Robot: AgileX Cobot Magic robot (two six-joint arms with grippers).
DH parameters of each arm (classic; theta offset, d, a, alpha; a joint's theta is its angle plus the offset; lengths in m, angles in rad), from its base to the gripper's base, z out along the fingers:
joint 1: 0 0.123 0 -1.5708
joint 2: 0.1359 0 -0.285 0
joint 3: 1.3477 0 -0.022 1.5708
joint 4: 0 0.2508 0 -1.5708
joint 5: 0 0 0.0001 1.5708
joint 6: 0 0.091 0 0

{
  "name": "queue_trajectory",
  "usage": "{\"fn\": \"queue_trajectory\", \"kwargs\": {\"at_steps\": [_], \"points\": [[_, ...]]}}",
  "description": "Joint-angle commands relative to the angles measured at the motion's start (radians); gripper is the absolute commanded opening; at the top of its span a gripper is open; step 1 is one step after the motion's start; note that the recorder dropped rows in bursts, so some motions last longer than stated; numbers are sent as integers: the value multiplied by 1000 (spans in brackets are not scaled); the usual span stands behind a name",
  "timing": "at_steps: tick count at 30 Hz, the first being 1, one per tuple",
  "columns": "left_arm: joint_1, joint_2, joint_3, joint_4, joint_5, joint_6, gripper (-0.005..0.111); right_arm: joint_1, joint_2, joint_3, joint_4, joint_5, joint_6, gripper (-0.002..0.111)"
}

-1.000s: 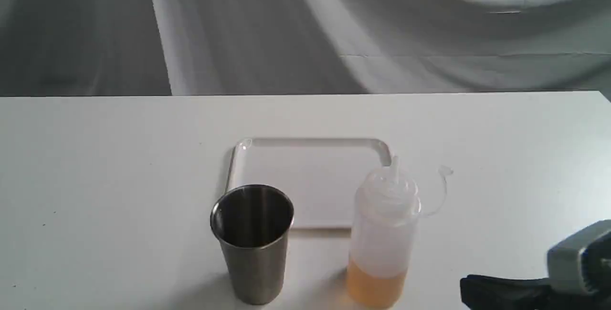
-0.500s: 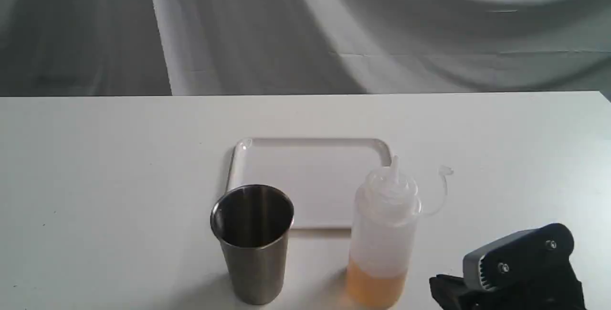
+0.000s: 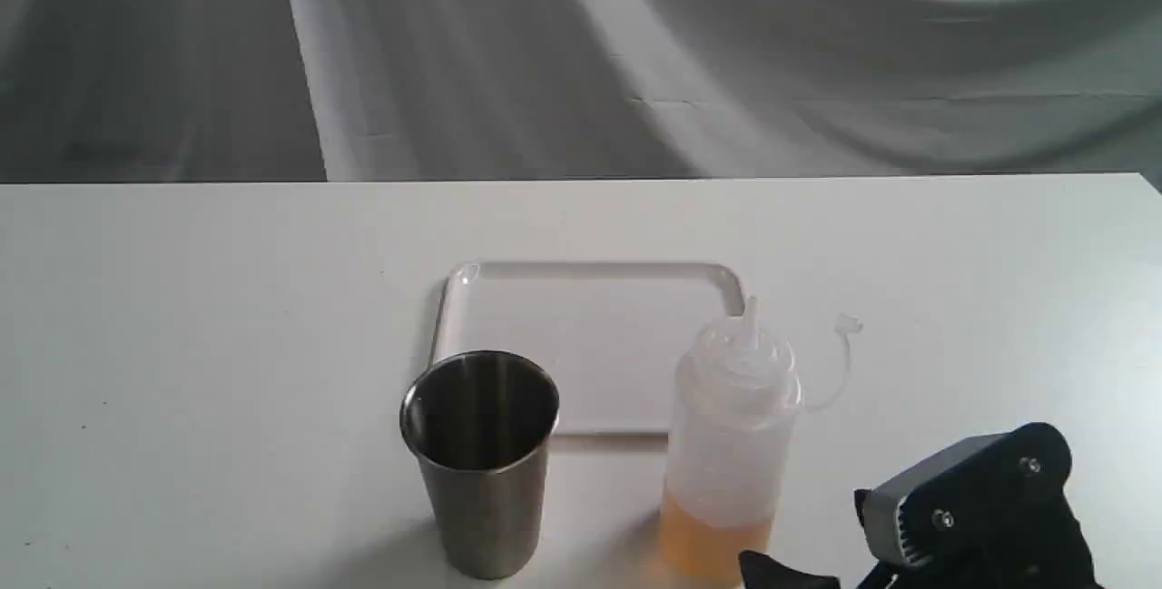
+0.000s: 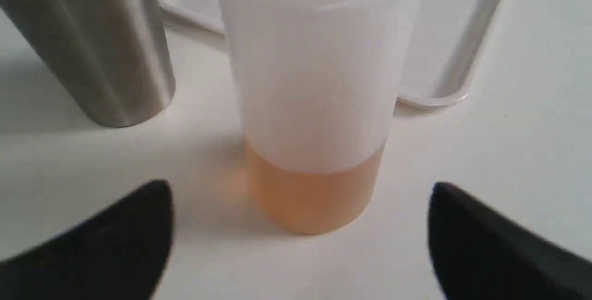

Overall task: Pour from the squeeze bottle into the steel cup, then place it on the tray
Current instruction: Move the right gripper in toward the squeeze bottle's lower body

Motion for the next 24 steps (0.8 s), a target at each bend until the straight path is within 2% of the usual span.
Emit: {"fn": "queue_trajectory", "kwargs": {"at_steps": [1, 7, 20, 24], "points": [[-5, 3, 4, -4, 1, -2, 8, 1, 4, 5, -17, -21, 4, 87], [-5, 3, 4, -4, 1, -2, 8, 1, 4, 5, -14, -97, 18, 89], [-5, 3, 4, -4, 1, -2, 8, 1, 102, 5, -24, -132, 26, 89], [-5, 3, 4, -4, 1, -2, 8, 1, 147, 5, -24, -207, 26, 89]]}}
